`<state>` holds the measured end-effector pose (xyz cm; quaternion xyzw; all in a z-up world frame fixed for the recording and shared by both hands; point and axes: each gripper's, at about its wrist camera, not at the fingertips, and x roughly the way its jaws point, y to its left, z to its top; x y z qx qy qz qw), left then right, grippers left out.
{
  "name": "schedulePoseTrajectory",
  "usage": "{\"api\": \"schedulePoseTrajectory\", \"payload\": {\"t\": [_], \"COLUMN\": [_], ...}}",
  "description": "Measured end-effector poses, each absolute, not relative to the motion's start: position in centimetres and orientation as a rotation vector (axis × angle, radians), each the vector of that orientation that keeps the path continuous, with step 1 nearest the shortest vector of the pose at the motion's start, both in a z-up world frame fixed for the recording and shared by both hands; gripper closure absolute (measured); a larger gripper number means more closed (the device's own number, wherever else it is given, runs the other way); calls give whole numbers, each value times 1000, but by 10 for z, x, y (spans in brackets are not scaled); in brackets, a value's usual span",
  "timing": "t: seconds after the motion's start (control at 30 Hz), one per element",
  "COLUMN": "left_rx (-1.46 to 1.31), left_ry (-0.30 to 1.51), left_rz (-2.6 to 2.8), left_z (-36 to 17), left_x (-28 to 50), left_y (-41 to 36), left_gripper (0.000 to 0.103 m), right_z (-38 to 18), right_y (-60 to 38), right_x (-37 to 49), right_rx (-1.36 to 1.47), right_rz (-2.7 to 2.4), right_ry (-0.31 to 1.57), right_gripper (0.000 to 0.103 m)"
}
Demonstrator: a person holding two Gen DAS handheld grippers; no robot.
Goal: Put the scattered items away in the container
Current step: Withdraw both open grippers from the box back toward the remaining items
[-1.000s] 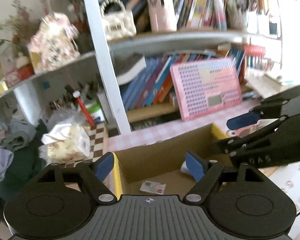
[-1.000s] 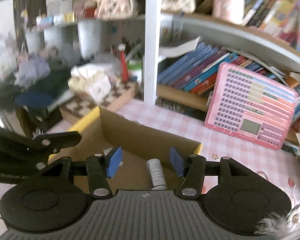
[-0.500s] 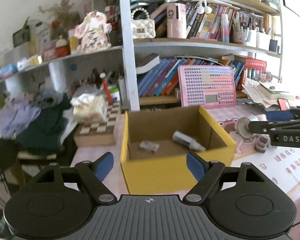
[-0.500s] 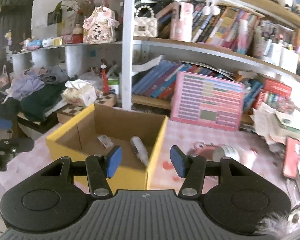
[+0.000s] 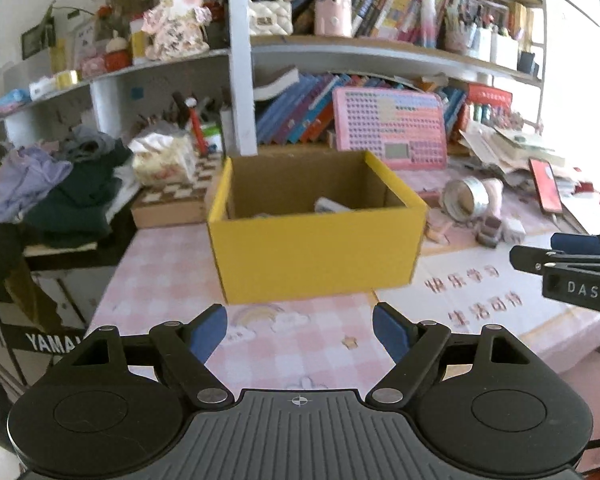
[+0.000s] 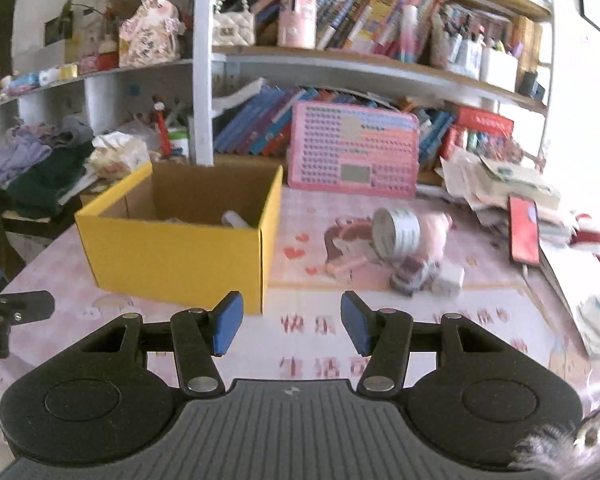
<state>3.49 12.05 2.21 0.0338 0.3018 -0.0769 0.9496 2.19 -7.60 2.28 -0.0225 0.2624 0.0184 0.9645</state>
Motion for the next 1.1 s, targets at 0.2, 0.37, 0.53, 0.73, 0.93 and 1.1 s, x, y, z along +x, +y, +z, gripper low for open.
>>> {"api": "schedulePoseTrajectory", "payload": {"t": [0.2,0.37,0.53,0.73,0.93,1.1], "left_rx": [80,96,105,93,114,132], "left_ry": [624,654,686,732,766,789], "left_rz": [-185,-217,-232,-235,-254,-280], "left_z": [17,14,9,-2,-10,-14], "left_x": [33,33,35,36,37,39], "left_y": [110,97,89,85,75,61], "left_gripper": [21,21,17,16,16,16], "right_z": [13,10,15,15,-7,-8], "right_y": [-71,-75,-82,-85,-87,-96], "right_x": [16,17,33,32,20,21], "right_rx": [-79,-77,-114,-101,-73,-65], "right_rz": [65,85,132,91,86,68], "right_ry": [584,643,685,652,713,724], "right_gripper": [50,48,45,40,39,36]}}
